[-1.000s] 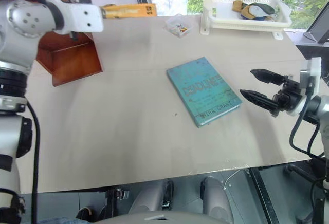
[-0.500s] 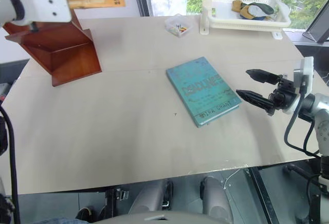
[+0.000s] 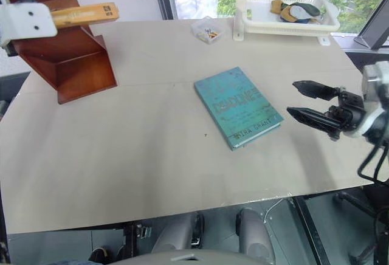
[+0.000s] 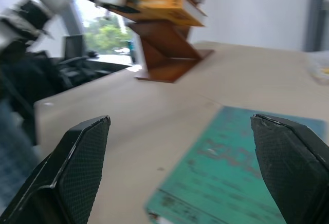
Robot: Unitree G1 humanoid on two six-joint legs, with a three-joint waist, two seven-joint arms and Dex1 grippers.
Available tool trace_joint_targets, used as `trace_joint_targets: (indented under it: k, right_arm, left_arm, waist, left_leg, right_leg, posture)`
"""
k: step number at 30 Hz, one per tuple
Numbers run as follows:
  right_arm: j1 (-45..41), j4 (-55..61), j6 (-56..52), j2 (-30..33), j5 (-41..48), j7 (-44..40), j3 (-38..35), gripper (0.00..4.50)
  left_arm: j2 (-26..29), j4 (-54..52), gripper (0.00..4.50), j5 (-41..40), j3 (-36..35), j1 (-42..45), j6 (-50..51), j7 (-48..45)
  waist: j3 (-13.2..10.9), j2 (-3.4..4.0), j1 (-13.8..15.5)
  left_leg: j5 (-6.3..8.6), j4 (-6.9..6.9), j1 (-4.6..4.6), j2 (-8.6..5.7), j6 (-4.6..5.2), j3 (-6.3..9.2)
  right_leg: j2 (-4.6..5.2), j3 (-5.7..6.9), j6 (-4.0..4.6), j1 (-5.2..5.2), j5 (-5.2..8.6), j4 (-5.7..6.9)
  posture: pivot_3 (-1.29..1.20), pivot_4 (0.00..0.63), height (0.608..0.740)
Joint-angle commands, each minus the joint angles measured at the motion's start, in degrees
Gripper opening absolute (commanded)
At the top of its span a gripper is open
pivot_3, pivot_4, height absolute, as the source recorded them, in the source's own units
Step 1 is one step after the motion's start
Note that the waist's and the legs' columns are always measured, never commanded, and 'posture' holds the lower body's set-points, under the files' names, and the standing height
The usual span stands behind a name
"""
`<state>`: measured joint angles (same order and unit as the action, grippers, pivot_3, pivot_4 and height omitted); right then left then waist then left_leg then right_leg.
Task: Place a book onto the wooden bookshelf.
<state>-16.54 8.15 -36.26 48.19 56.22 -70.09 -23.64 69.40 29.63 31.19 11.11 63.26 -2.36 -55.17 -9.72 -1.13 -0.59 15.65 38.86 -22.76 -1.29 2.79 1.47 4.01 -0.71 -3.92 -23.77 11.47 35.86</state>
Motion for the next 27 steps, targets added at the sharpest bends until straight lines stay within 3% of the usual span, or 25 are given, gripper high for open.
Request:
trace_joint_targets:
  k: [1,8,15,16,18,23,27]
  right_arm:
    - [-2.0,2.3,-2.7,1.3,5.4,-0.3,-3.3,4.5]
    - [-5.6,1.8,-6.1,2.6,11.0,0.2,-5.4,4.5]
    - [-5.3,1.8,-5.8,2.8,10.1,-0.1,-5.4,4.5]
    - [-5.1,1.8,-5.6,2.6,9.7,-0.1,-5.2,4.5]
    - [-4.9,1.8,-5.2,2.4,9.2,-0.3,-4.9,4.5]
    - [-3.8,2.0,-4.6,2.2,8.1,-0.6,-5.1,4.5]
    - [-3.3,1.9,-4.4,2.3,7.8,-0.8,-5.6,4.5]
  left_arm:
    - [1.3,-1.5,0.9,-0.3,-1.8,0.3,0.8,0.1]
    - [1.2,1.1,0.9,0.0,-1.4,0.3,-0.3,1.7]
    - [1.7,4.6,0.9,-0.3,-1.3,0.8,-2.4,3.1]
    - [1.7,5.6,1.43,-0.2,-1.1,1.2,-3.5,4.0]
    - [1.5,7.1,2.01,-0.1,-0.9,1.9,-5.0,4.9]
    - [1.6,8.7,4.46,1.0,-0.4,3.3,-5.4,5.8]
    - [2.1,9.6,4.46,2.1,0.0,3.8,-4.5,5.0]
  waist:
    - [0.0,-0.03,0.0]
    - [0.0,-0.03,0.0]
    - [0.0,-0.03,0.0]
    - [0.0,-0.02,-0.1]
    - [0.0,-0.02,-0.1]
    - [0.0,-0.06,0.1]
    - [0.0,-0.06,0.1]
  left_leg:
    - [0.0,0.0,0.01,0.0,0.0,0.0]
    - [0.0,0.02,0.03,0.02,0.01,0.01]
    - [0.01,0.02,0.01,0.0,0.02,-0.05]
    - [0.01,0.02,0.02,0.0,0.02,-0.05]
    - [0.01,0.02,0.03,0.01,0.02,-0.04]
    - [0.01,0.03,0.01,0.01,0.02,-0.03]
    - [0.01,0.05,-0.01,-0.02,0.02,-0.03]
  right_leg:
    - [0.0,0.0,0.0,0.01,0.0,0.0]
    - [-0.01,0.02,0.0,0.0,0.0,0.05]
    - [0.02,-0.03,-0.01,0.0,0.0,0.02]
    - [0.02,-0.03,-0.01,0.0,0.0,0.02]
    - [0.01,-0.02,-0.01,-0.01,0.0,0.04]
    - [0.0,0.0,-0.01,0.0,-0.01,0.06]
    - [0.02,-0.01,-0.01,0.0,-0.01,0.03]
  posture:
    - [0.0,0.15,0.74]
    - [0.0,0.15,0.74]
    - [0.0,0.15,0.74]
    - [0.0,0.15,0.74]
    - [0.0,0.15,0.74]
    - [0.0,0.15,0.74]
    - [0.0,0.15,0.74]
